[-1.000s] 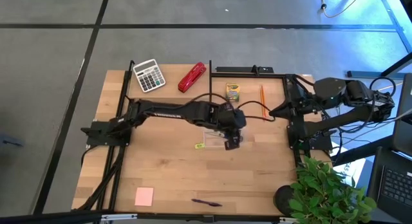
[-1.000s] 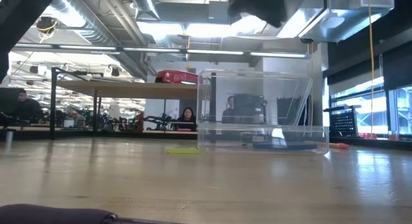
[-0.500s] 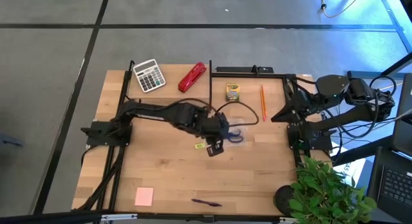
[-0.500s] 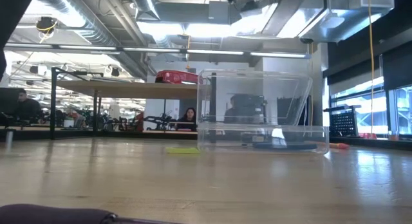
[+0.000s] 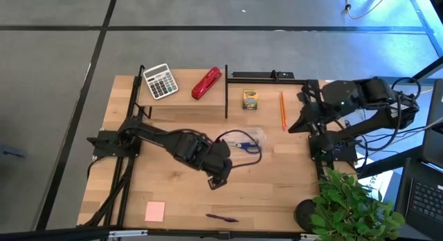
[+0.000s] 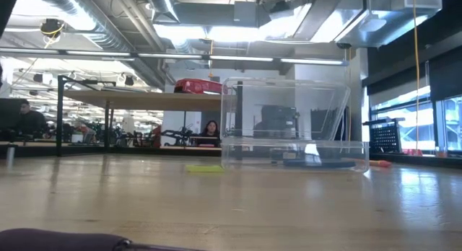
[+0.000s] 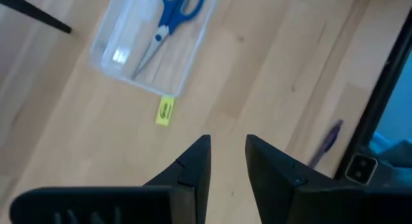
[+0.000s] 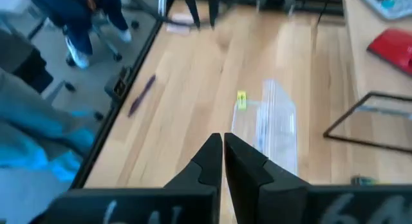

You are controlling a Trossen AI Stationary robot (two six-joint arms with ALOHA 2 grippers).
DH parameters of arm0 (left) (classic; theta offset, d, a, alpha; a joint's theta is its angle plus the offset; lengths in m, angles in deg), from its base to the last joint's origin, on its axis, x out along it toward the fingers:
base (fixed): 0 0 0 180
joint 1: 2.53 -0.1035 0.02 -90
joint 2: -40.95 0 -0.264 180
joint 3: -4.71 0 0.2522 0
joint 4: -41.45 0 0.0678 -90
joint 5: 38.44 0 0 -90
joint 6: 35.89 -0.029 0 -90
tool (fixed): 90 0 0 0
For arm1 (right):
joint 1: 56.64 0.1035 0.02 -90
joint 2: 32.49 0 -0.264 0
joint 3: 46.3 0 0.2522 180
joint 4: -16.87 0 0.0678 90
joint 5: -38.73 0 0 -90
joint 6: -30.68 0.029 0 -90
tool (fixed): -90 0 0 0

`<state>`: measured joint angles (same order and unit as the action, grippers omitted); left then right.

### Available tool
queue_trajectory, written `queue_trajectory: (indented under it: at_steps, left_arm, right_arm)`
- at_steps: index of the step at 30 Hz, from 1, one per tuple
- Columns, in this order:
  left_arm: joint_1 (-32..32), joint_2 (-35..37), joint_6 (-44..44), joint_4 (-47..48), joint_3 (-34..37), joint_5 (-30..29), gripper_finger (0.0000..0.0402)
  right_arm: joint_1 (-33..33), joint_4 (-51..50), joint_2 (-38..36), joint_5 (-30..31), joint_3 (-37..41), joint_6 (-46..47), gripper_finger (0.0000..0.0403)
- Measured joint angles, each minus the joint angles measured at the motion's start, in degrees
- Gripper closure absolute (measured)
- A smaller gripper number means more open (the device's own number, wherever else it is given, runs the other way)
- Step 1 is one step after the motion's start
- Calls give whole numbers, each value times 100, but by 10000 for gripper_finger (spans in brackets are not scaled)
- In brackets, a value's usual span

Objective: Pack school essentials
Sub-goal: Put the yellow crayon box into the supply box

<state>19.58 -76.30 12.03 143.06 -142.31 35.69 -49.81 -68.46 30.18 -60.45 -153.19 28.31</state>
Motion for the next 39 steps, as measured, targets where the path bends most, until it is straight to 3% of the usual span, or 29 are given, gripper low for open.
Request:
queue_trajectory:
  at_steps: [13,19,29,39]
  left_arm:
    - [-4,125,-457,220,2,-268,312]
    - [-206,438,-680,218,2,-273,312]
    - [-858,851,-1037,219,2,-285,312]
    - [-1773,848,-1706,217,2,-116,312]
  right_arm:
    - [-121,-211,667,52,-185,374,382]
    - [-580,-92,1017,50,-185,685,382]
    - [-1352,318,1420,53,-185,1440,382]
    - [-1408,1110,1474,60,-185,1596,382]
